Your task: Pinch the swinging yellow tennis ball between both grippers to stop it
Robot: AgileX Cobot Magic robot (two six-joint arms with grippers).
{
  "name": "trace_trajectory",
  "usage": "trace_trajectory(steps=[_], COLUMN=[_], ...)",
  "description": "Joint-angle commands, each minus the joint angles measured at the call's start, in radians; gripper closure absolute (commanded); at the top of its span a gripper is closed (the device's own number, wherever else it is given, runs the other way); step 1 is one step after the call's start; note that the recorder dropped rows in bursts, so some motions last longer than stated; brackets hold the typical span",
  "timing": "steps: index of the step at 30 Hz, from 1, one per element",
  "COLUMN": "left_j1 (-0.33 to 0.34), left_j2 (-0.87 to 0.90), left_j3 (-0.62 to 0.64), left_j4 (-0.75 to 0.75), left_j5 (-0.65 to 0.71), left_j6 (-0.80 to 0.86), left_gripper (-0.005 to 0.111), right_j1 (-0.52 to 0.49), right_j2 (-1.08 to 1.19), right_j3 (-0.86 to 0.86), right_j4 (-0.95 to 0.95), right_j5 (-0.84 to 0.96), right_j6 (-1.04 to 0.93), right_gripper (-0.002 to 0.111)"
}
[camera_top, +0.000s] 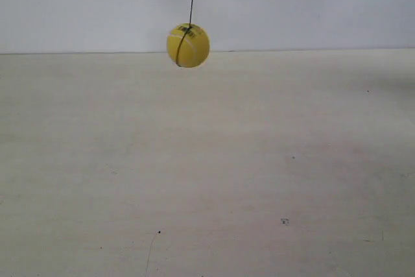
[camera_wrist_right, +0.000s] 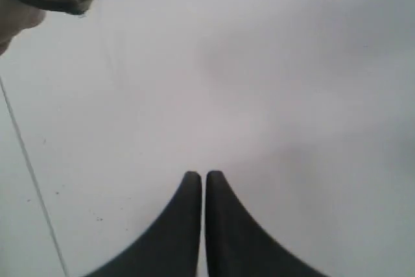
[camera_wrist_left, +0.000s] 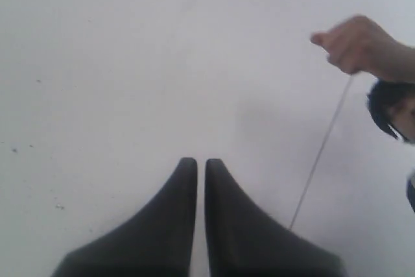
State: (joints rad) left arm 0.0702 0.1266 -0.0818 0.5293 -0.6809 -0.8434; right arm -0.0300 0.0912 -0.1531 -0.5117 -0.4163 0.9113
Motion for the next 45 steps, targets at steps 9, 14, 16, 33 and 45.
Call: trace_trajectory(steps=[9,14,16,33,45], left_j1=[-0.004,-0.004,-0.011,-0.201,-0.286], left_j2=[0.530,0.768,0.854,1.370,1.492], left_j3=[-0.081,-0.081,-0.087,-0.280,-0.323], left_j4=[0.454,0.500,0.496,0.479,0.415], left_j5=[-0.363,-0.540,-0.540,-0.540,-0.540], left_j6=[-0.121,0.050,0.091,0.357,0.454], left_gripper=[0.102,0.102,0.102,0.102,0.102], right_j1=[0.005,0.005,0.005,0.072,0.181], right_j2=[0.442,0.644,0.731,1.308,1.430], right_j3=[-0.069,-0.069,-0.069,-0.162,-0.244], right_j4=[-0.455,-0.504,-0.512,-0.496,-0.474], right_j5=[-0.323,-0.507,-0.570,-0.775,-0.764], right_j6=[0.255,0.170,0.122,-0.294,-0.394], right_gripper=[0.108,0.108,0.108,0.108,0.108])
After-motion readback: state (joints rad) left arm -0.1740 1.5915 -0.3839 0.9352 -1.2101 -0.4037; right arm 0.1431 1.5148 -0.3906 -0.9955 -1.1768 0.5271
